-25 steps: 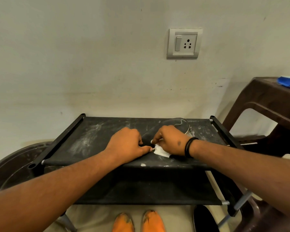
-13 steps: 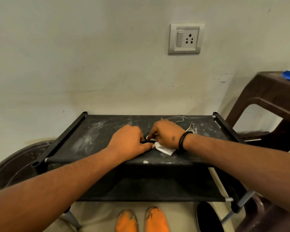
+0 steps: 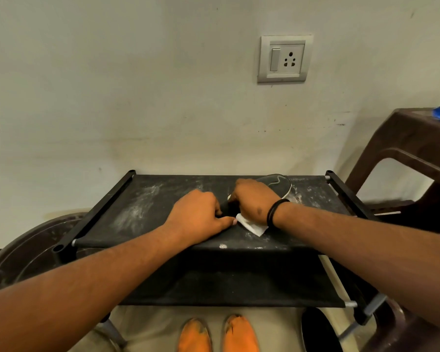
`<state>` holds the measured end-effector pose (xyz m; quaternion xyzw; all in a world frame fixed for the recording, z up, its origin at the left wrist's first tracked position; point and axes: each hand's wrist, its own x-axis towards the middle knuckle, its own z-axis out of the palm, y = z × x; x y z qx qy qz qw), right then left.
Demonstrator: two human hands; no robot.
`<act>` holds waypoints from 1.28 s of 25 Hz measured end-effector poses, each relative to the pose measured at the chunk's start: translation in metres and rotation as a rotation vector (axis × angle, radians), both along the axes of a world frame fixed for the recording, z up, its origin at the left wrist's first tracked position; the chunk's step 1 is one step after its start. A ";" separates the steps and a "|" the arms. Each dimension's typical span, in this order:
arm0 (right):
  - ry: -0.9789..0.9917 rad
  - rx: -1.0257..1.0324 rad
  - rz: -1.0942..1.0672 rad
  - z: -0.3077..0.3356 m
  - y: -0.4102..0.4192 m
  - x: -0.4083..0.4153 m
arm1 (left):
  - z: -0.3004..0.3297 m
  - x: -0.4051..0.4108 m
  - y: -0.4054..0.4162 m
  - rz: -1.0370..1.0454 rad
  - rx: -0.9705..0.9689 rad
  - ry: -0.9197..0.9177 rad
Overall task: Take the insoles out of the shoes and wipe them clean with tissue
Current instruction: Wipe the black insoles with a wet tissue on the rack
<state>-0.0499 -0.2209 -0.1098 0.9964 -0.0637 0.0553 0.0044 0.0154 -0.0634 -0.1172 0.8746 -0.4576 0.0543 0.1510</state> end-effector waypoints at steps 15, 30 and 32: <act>0.083 -0.114 -0.028 0.002 -0.036 -0.027 | 0.003 -0.002 0.001 0.011 -0.011 0.018; -0.318 0.738 -0.161 0.054 -0.091 -0.075 | 0.008 -0.014 -0.024 -0.074 -0.064 0.114; -0.318 0.936 -0.202 0.063 -0.093 -0.083 | 0.009 -0.014 -0.028 -0.086 -0.055 0.143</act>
